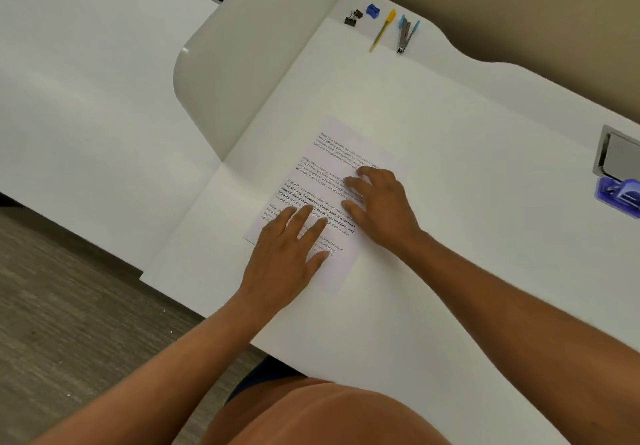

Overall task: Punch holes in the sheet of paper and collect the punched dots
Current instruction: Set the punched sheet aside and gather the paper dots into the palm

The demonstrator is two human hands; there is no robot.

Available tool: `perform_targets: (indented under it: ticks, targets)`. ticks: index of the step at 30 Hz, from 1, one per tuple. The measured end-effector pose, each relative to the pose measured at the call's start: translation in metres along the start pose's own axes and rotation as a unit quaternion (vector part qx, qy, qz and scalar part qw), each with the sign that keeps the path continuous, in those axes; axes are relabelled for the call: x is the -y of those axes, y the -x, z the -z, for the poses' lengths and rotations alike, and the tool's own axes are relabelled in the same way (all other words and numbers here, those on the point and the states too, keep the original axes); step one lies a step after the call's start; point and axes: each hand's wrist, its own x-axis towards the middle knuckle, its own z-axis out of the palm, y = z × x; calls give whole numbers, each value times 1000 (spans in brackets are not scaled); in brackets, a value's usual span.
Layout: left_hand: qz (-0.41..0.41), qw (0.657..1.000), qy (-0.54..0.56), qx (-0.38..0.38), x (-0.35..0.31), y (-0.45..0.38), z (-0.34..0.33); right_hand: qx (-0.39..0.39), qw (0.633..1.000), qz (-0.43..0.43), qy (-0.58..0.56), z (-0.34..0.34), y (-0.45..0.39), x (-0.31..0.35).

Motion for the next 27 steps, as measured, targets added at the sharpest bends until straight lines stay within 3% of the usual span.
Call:
perform_targets:
  ticks: [5, 15, 21, 27]
  targets:
    - [4, 997, -50, 65, 0, -3, -9, 12, 1000, -1, -5, -2, -1, 2]
    - [6, 998, -43, 44, -6, 0, -12, 14, 1000, 13, 9, 3, -2, 4]
    - [-34, 999, -26, -13, -33, -6, -11, -84, 996, 2, 14, 5, 21, -8]
    - [-98, 993, -48, -37, -101, -34, -14, -159, 986, -32, 46, 16, 84, -59]
